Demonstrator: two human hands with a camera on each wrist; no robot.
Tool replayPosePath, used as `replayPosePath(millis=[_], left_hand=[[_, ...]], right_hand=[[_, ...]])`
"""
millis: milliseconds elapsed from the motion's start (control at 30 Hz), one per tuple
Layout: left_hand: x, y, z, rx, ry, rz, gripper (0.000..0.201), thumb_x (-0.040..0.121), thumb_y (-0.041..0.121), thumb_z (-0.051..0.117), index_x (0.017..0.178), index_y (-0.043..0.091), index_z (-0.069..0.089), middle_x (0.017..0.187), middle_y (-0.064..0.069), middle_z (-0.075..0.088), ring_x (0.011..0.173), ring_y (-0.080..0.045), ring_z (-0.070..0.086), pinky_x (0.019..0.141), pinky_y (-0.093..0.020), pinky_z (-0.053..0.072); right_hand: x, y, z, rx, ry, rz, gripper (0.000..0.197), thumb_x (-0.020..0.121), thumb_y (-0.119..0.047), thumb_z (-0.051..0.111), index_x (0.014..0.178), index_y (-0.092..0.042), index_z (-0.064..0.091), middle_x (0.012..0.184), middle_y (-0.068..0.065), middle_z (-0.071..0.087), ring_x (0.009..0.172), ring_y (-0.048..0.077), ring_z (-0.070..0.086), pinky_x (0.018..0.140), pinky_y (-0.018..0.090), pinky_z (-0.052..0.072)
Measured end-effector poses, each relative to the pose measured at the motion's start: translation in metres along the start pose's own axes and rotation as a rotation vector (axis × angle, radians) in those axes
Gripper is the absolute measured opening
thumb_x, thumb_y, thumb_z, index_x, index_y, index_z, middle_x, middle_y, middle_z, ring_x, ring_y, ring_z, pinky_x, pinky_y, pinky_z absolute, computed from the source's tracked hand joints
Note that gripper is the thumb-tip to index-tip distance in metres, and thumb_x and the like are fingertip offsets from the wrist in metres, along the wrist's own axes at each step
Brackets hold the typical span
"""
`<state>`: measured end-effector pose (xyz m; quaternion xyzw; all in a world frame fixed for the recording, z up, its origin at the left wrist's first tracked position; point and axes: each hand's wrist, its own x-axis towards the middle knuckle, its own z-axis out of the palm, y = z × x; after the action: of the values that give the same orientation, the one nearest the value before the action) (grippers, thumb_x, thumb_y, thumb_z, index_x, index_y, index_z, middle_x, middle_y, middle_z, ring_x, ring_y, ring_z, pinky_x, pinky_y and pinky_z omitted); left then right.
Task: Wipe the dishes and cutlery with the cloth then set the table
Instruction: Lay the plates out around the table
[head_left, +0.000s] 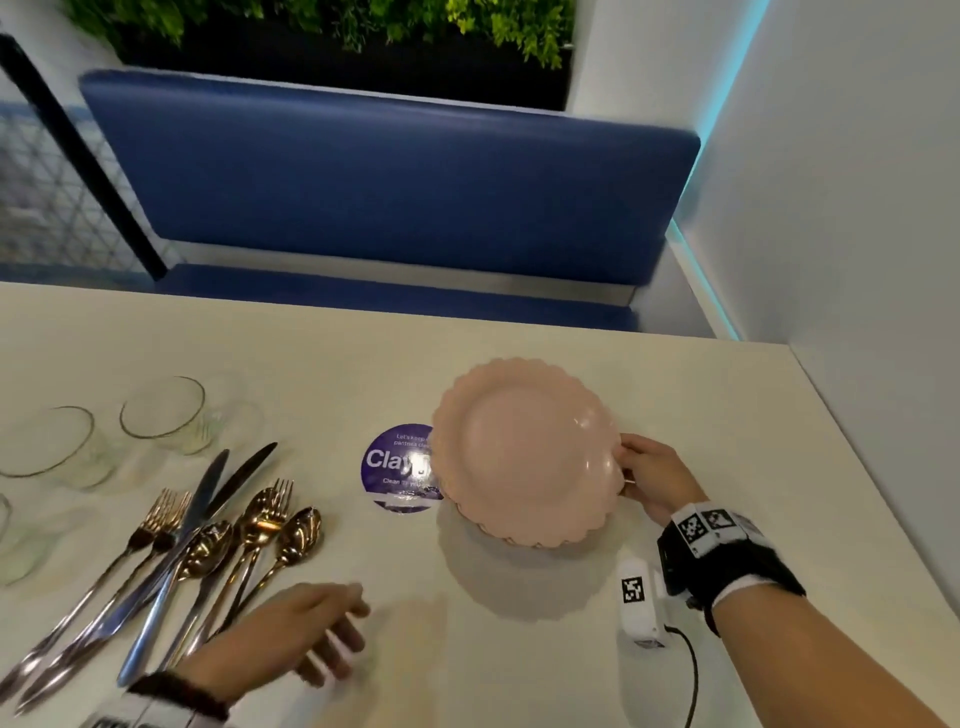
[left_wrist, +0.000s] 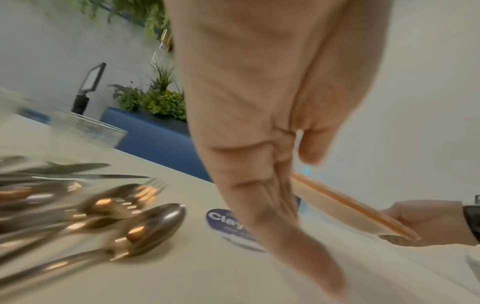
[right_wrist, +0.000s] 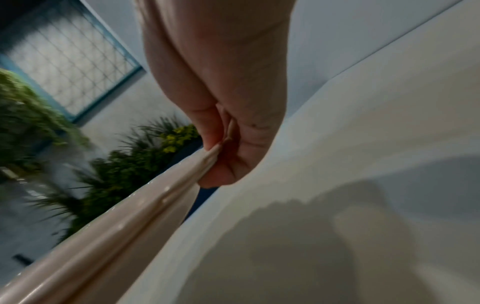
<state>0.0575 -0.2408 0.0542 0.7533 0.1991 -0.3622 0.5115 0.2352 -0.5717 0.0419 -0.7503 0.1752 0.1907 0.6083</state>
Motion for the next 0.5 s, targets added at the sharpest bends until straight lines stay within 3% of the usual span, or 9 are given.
replayPosePath(millis=[100,233,333,433,500], left_hand=[[0.029,0.046,-0.013,-0.298,0.214,0.211,0.042,0.096,0.051,0.023,0.106,0.028,0.057,0.104,-0.008,0.066,0.093,-0.024,0.065,0.077,-0.035,0.053],[0.045,0.063,-0.045,-0.689,0.338,0.286,0.055,0.094,0.060,0.015,0.114,0.029,0.057,0.108,-0.017,0.065,0.092,-0.028,0.062,0.082,-0.044,0.054],[0.050,0.061,-0.075,-0.790,0.421,0.390,0.053,0.096,0.057,0.016,0.119,0.030,0.056,0.101,-0.009,0.068,0.089,-0.026,0.063,0.078,-0.044,0.053],[0.057,0.060,-0.109,-0.818,0.545,0.456,0.047,0.096,0.056,0.023,0.123,0.035,0.055,0.117,-0.003,0.066,0.108,-0.023,0.062,0.086,-0.046,0.053],[0.061,0.060,-0.127,-0.785,0.617,0.473,0.047,0.097,0.053,0.027,0.130,0.030,0.051,0.123,-0.002,0.062,0.115,-0.024,0.057,0.090,-0.042,0.051]], right_hand=[[-0.005,-0.026,0.047,-0.006,-0.099,-0.059,0.028,0.094,0.000,0.044,0.084,-0.011,0.068,0.079,0.012,0.064,0.069,0.023,0.056,0.061,0.031,0.050],[-0.003,-0.049,0.098,-0.027,-0.186,-0.106,0.023,0.095,-0.004,0.045,0.099,-0.004,0.068,0.086,0.016,0.066,0.071,0.024,0.059,0.058,0.030,0.054],[0.005,-0.066,0.134,-0.034,-0.218,-0.130,0.024,0.096,-0.004,0.043,0.106,-0.004,0.065,0.088,0.015,0.068,0.070,0.024,0.062,0.058,0.030,0.055],[0.013,-0.085,0.170,-0.036,-0.229,-0.124,0.022,0.097,-0.006,0.041,0.111,-0.007,0.057,0.086,0.013,0.065,0.067,0.021,0.060,0.058,0.030,0.054],[0.020,-0.099,0.185,-0.003,-0.233,-0.105,0.021,0.095,-0.005,0.041,0.111,-0.008,0.054,0.083,0.010,0.063,0.066,0.019,0.057,0.056,0.029,0.050]])
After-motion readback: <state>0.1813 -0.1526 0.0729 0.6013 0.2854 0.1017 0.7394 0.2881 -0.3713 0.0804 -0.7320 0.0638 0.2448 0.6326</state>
